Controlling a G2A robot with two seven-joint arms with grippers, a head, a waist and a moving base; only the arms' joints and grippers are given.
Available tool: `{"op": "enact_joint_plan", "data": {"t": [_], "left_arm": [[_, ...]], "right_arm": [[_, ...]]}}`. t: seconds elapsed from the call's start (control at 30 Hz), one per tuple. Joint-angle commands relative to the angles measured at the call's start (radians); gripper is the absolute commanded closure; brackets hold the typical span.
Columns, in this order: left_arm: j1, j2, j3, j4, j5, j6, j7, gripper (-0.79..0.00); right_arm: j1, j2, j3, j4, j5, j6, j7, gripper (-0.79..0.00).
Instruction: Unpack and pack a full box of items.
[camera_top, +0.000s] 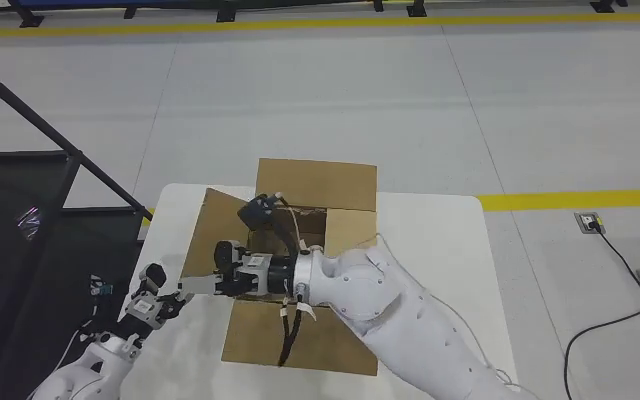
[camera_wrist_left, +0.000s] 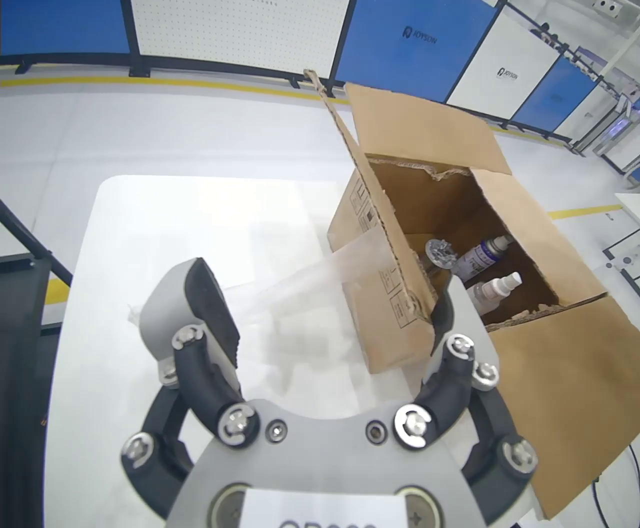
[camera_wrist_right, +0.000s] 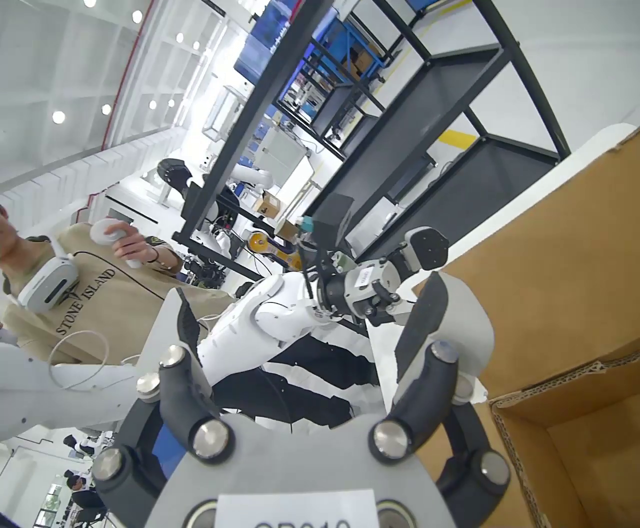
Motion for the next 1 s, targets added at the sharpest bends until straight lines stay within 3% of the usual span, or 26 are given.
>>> {"op": "enact_joint_plan", "data": {"t": [0.0, 0.13, 0.57, 0.8, 0.97], "left_arm": [[-0.01, 0.0, 0.01, 0.026, 0.004, 0.011, -0.013, -0.785], [-0.043, -0.001, 0.036, 0.078, 0.007, 0.025, -0.033, -0.785], [-0.141, -0.006, 0.112, 0.204, 0.04, 0.072, -0.061, -0.785], [-0.137, -0.004, 0.11, 0.192, 0.053, 0.08, -0.065, -0.785], [-0.103, -0.002, 0.086, 0.133, 0.05, 0.085, -0.049, -0.785]], "right_arm": [[-0.063, 0.022, 0.066, -0.091, 0.013, -0.032, 0.056, -0.785], [-0.18, 0.056, 0.181, -0.191, 0.054, -0.082, 0.112, -0.785], [-0.18, 0.056, 0.181, -0.191, 0.054, -0.082, 0.112, -0.785], [-0.193, 0.057, 0.179, -0.203, 0.043, -0.08, 0.092, -0.785], [-0.2, 0.061, 0.181, -0.222, 0.026, -0.088, 0.09, -0.785]]}}
